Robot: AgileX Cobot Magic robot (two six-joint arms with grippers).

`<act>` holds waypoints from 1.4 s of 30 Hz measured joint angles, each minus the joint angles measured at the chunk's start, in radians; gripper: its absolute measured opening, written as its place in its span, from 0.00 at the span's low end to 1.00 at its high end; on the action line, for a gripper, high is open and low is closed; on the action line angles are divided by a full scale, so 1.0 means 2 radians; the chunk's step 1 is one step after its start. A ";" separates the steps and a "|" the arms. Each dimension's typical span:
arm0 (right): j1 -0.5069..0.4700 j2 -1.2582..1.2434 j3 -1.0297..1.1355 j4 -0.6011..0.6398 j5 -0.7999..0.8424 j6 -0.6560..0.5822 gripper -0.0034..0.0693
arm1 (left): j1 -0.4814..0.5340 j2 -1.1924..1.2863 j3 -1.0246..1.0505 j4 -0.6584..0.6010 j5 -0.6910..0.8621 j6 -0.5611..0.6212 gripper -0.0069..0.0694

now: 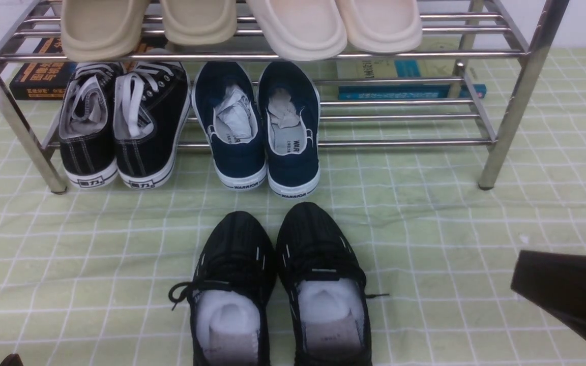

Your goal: Take the shoes off the shelf with your hand from the green coffee tablecloth.

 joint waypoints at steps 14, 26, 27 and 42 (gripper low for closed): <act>0.000 0.000 0.000 -0.006 -0.004 0.001 0.05 | 0.000 0.000 0.000 0.000 0.000 0.000 0.41; 0.000 0.000 0.000 -0.006 -0.004 0.001 0.06 | 0.000 0.000 0.000 0.000 0.000 0.000 0.41; 0.000 0.000 0.000 -0.003 -0.004 0.001 0.06 | 0.000 0.000 0.000 0.000 0.000 0.000 0.41; -0.081 -0.060 0.073 0.266 0.018 -0.297 0.08 | 0.000 0.000 0.000 0.000 0.000 0.000 0.41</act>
